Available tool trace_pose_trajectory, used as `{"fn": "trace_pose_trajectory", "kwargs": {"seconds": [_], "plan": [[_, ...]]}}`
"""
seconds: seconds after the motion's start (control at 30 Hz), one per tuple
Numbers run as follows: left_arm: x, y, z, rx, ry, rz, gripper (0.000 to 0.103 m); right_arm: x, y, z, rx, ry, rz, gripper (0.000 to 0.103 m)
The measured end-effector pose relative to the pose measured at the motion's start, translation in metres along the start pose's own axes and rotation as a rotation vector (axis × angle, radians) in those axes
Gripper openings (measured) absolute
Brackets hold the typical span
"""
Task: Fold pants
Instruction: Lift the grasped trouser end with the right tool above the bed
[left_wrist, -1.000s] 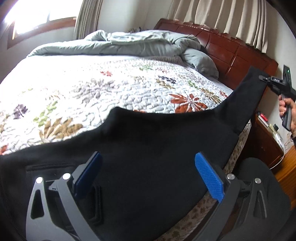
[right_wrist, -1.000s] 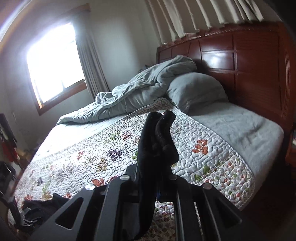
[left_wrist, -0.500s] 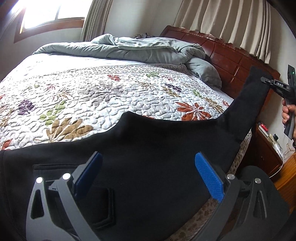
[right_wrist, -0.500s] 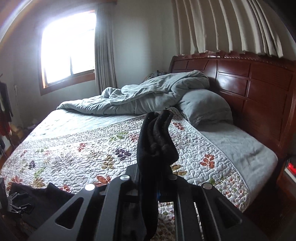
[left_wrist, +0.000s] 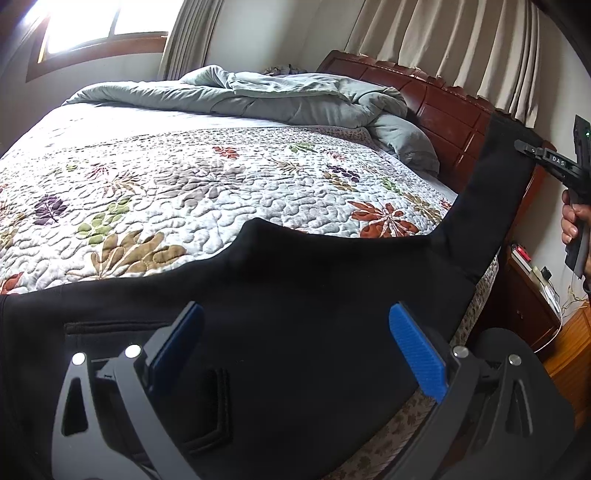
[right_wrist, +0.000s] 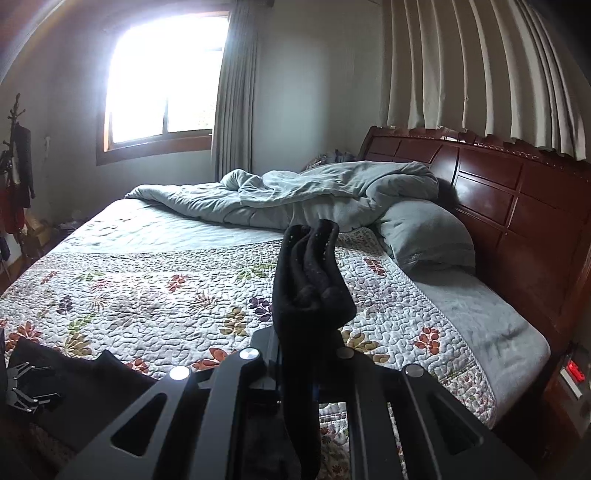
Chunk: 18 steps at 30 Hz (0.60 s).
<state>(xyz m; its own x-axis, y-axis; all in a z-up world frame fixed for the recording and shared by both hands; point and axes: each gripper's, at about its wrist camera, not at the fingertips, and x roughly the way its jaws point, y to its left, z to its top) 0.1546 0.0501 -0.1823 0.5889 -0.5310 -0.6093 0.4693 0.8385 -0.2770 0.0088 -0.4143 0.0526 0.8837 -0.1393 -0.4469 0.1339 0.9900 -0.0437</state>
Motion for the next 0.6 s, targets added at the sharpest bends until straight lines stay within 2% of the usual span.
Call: {"fn": "trace_pose_trajectory", "kwargs": {"seconds": [0.6], "plan": [[0.000,0.006,0.000,-0.024,-0.002,0.001,0.100,0.000,0.030,-0.001,-0.096,-0.015,0.019,0.010]]}}
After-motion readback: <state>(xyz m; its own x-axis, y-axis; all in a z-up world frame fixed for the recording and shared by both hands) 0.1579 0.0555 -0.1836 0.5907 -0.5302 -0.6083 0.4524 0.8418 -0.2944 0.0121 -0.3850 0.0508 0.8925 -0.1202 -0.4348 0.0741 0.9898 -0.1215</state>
